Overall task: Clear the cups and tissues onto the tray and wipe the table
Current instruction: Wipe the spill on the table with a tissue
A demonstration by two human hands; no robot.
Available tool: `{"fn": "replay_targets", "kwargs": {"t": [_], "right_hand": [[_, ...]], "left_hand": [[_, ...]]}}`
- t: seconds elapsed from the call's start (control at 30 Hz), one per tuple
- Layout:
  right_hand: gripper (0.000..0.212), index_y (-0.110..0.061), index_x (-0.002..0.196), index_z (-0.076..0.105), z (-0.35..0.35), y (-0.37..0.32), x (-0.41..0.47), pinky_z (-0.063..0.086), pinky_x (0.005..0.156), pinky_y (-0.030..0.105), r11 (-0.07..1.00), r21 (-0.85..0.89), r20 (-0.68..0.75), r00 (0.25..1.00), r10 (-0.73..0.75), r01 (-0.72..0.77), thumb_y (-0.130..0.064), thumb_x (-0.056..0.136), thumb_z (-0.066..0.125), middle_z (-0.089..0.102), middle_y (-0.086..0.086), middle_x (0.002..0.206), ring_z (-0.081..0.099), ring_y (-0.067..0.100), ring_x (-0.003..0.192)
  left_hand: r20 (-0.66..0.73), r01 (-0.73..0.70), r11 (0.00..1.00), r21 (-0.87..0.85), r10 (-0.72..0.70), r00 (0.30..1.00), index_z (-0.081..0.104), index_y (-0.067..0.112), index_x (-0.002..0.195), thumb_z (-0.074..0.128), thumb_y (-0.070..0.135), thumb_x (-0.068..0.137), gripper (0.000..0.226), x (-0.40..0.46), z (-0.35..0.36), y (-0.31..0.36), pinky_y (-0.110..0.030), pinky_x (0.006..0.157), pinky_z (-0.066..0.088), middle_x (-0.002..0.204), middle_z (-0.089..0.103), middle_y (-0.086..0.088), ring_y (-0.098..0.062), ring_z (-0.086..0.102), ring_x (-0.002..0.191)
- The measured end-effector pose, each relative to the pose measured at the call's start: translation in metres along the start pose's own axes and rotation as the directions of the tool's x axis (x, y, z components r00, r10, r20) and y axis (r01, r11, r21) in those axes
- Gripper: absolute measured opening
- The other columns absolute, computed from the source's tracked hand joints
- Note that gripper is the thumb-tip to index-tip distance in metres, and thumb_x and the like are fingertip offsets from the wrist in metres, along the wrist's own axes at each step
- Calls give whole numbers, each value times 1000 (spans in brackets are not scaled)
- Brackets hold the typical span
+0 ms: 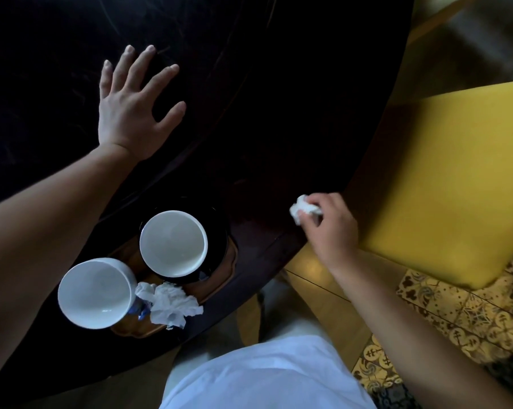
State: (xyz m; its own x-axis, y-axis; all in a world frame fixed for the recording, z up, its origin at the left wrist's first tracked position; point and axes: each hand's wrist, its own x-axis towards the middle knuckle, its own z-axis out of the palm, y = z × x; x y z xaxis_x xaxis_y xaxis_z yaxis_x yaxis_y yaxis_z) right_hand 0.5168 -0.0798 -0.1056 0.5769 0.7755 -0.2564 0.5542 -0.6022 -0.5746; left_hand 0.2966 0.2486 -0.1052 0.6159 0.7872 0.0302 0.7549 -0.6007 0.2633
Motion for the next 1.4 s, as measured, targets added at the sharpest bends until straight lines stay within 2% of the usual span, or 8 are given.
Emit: {"fn": "replay_targets", "kwargs": {"t": [0.1, 0.23, 0.43, 0.5, 0.7, 1.03, 1.2, 1.4], "right_hand": [[21, -16, 107, 71, 14, -13, -24, 56, 73, 36, 990, 85, 90, 989, -120, 113, -21, 86, 76, 65, 1, 104, 66, 20, 87], [22, -21, 107, 70, 26, -26, -24, 43, 68, 17, 965, 9, 178, 949, -261, 263, -20, 86, 78, 61, -4, 105, 63, 13, 88], [17, -21, 97, 69, 1, 4, -34, 49, 62, 30, 940, -111, 339, 901, -271, 324, -23, 81, 74, 58, -1, 101, 64, 21, 82], [15, -20, 96, 69, -10, 12, -28, 53, 60, 36, 953, -125, 318, 921, -225, 276, -24, 82, 73, 58, -2, 99, 64, 21, 76], [24, -16, 111, 69, 0, -10, 0, 57, 70, 25, 959, -34, 146, 951, -272, 280, -21, 89, 74, 62, 0, 110, 66, 16, 87], [21, -21, 102, 69, -2, 27, -57, 56, 60, 41, 978, -89, 263, 952, -158, 187, -23, 82, 78, 59, 0, 104, 65, 23, 78], [21, -21, 107, 68, -18, 23, -33, 57, 63, 28, 993, 1, 73, 990, -119, 120, -26, 87, 73, 64, -5, 105, 65, 12, 83], [22, -12, 109, 70, -3, 4, -16, 61, 68, 37, 991, 12, 19, 991, -135, 135, -20, 90, 76, 68, 2, 108, 68, 19, 89]], "left_hand": [[-3, -4, 1000, 1, 4, 1000, 42, 37, 155, 47, 62, 102, 59, 0, 0, -1, -52, 128, 2, 172, 24, 2, -26, 11, 160], [-1, -3, 1000, 6, 3, 1000, 42, 37, 156, 47, 61, 102, 59, 0, 0, 0, -53, 128, 2, 172, 24, 2, -27, 11, 160], [4, -5, 1000, 0, 5, 1000, 42, 37, 155, 47, 62, 102, 59, -1, -1, -1, -51, 128, 1, 172, 24, 2, -26, 11, 160], [3, -3, 1000, 4, 3, 1000, 42, 38, 155, 47, 62, 102, 59, -1, -1, -1, -52, 128, 2, 172, 24, 2, -26, 10, 160], [3, -6, 1000, 5, 6, 1000, 42, 37, 155, 46, 62, 102, 59, -1, -1, 0, -53, 128, 2, 172, 24, 1, -26, 11, 160], [6, -5, 1000, -1, 5, 1000, 43, 36, 155, 47, 61, 101, 59, -1, -2, 0, -53, 128, 2, 172, 24, 1, -27, 11, 160], [25, -27, 1000, 13, 27, 999, 39, 36, 157, 44, 62, 102, 61, 0, -1, -2, -55, 127, 1, 173, 21, -1, -29, 9, 160], [147, -42, 997, 59, 33, 989, 31, 35, 160, 39, 63, 101, 65, 2, -14, 0, -59, 127, 0, 174, 14, -7, -33, 3, 160]]}}
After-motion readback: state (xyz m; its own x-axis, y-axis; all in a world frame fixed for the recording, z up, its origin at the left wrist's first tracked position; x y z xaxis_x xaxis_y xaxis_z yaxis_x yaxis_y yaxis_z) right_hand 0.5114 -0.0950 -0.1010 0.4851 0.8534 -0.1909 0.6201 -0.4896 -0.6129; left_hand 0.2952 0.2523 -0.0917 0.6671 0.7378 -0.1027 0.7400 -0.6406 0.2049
